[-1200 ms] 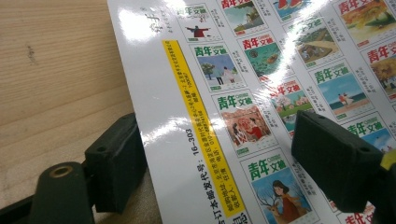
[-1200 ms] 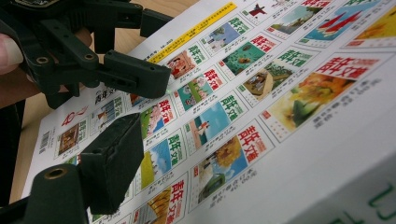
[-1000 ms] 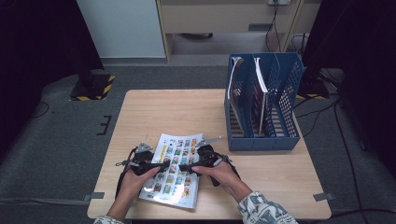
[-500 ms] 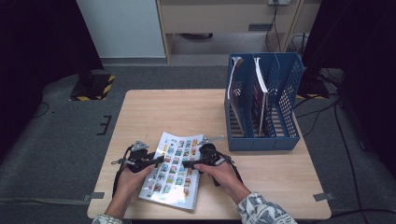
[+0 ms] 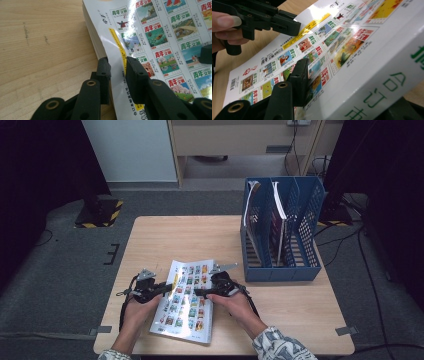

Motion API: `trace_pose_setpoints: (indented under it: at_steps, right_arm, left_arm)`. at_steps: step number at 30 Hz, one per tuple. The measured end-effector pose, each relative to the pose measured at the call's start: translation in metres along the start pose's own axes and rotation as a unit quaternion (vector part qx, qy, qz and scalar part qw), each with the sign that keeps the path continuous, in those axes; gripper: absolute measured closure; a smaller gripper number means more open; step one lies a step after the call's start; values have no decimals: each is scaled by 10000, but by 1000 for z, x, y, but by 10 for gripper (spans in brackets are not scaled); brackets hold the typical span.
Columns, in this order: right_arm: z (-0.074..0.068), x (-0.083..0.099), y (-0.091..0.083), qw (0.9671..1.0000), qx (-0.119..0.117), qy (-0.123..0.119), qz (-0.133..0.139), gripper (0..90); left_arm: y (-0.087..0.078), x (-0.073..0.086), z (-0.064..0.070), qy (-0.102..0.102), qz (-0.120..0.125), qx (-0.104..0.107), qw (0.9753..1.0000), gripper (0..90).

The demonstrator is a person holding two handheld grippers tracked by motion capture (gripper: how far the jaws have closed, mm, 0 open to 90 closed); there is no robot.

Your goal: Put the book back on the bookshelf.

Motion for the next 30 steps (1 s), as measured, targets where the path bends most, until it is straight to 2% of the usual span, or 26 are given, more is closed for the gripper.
trace_pose_setpoints:
  at_steps: [7, 9, 13, 16, 19, 22, 24, 25, 27, 29, 30]
  right_arm:
    - [0, -19, -14, 9981, 187, -345, 465, 574]
    - [-1, -25, -18, 9968, 233, -471, 609, 582]
    - [0, -35, -22, 9944, 312, -575, 832, 598]
    - [2, -45, -25, 9914, 410, -744, 999, 607]
    - [4, -58, -28, 9876, 523, -857, 1210, 623]
    - [7, -76, -30, 9804, 686, -1002, 1552, 644]
    - [8, -87, -33, 9728, 840, -1193, 1799, 653]
    - [9, -92, -34, 9688, 899, -1255, 1937, 661]
    - [9, -97, -37, 9656, 934, -1271, 2069, 675]
    - [7, -96, -38, 9657, 881, -1255, 2095, 685]
    - [6, -94, -39, 9648, 882, -1290, 2115, 687]
  left_arm:
    - [-10, -13, 1, 43, 340, 90, 9994, 797]
    - [-13, -18, 1, 37, 441, 94, 9990, 810]
    - [-18, -30, 3, 160, 625, 66, 9979, 827]
    - [-22, -42, 4, 272, 810, 36, 9963, 836]
    - [-25, -57, 3, 403, 1035, -47, 9938, 844]
    - [-30, -74, 0, 447, 1340, -74, 9900, 847]
    - [-34, -83, 2, 639, 1543, -158, 9858, 848]
    - [-37, -86, 4, 718, 1585, -182, 9846, 850]
    - [-41, -86, 7, 790, 1627, -197, 9833, 851]
    - [-44, -82, 9, 848, 1583, -222, 9835, 851]
    - [-46, -79, 10, 844, 1566, -211, 9838, 851]
Point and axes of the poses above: each handheld gripper's, and its own axes: y roughly forward along the jaws, x roughly out of its underside, z roughly to its right, the point moved 7 cm from there along y, roughly forward along the jaws, and after that the axes turned 11 degrees about x, right-handed, at the moved point
